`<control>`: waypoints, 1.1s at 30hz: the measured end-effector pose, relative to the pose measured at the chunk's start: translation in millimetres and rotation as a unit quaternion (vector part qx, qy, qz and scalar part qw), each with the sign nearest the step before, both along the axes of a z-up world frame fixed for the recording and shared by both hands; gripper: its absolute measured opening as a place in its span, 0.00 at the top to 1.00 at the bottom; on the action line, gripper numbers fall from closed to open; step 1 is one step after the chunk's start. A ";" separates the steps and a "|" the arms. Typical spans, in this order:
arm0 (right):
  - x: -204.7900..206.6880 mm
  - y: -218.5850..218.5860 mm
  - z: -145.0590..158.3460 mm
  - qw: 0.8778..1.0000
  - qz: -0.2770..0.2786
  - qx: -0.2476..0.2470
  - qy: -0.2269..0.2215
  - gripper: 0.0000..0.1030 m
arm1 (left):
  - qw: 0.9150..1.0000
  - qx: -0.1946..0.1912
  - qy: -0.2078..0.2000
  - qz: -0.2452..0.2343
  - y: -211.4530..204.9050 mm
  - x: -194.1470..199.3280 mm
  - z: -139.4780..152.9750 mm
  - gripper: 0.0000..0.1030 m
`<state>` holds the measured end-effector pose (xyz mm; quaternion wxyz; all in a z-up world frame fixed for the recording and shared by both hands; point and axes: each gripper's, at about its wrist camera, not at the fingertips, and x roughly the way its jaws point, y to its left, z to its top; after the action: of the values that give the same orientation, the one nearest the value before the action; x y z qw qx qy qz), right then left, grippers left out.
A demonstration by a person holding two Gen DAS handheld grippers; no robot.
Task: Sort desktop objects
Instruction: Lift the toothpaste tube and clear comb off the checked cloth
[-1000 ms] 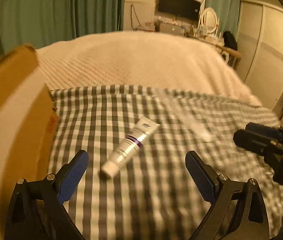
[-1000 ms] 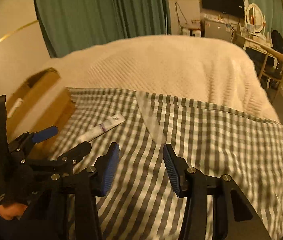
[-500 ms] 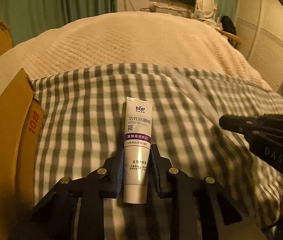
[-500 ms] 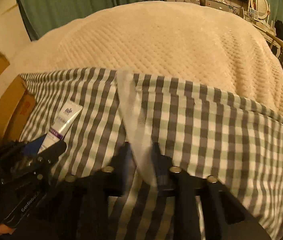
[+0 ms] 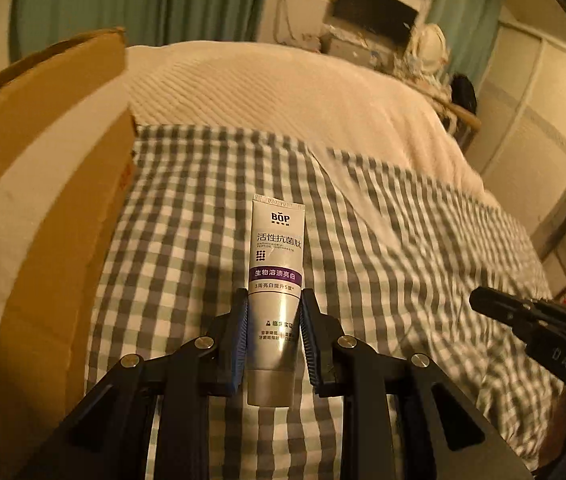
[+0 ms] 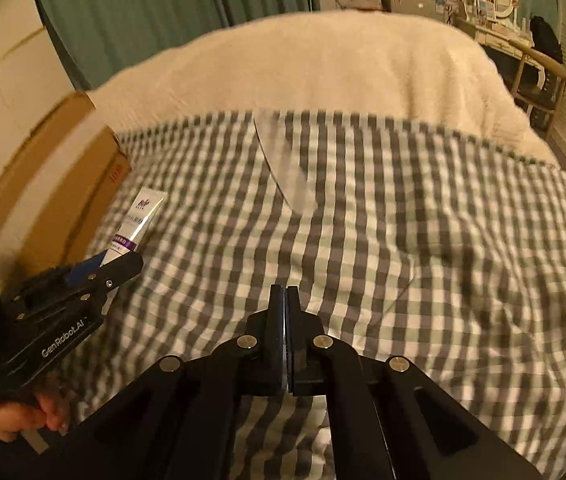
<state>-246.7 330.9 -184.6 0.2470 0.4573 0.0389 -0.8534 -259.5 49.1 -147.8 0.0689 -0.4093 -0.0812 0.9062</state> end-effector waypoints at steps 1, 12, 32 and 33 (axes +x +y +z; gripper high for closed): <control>-0.9 -1.0 3.8 1.000 -0.001 0.003 0.008 0.97 | 1.000 0.006 0.004 0.010 -3.4 -1.7 0.5 0.76; -76.0 -55.0 -19.5 0.998 0.026 0.037 0.048 0.43 | 0.998 0.036 0.004 0.052 -14.7 -50.8 -35.5 0.76; 6.6 -31.9 2.4 0.998 0.016 0.056 0.028 0.76 | 0.996 0.036 0.075 0.017 -12.6 25.2 56.7 0.76; 19.4 -30.5 12.7 0.998 0.013 0.045 0.030 0.76 | 0.995 0.038 0.088 0.020 -16.3 33.3 69.7 0.76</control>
<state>-227.3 300.4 -171.9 0.2359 0.4416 0.0905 -0.8609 -226.2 32.9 -78.1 0.0730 -0.3237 -0.1175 0.9360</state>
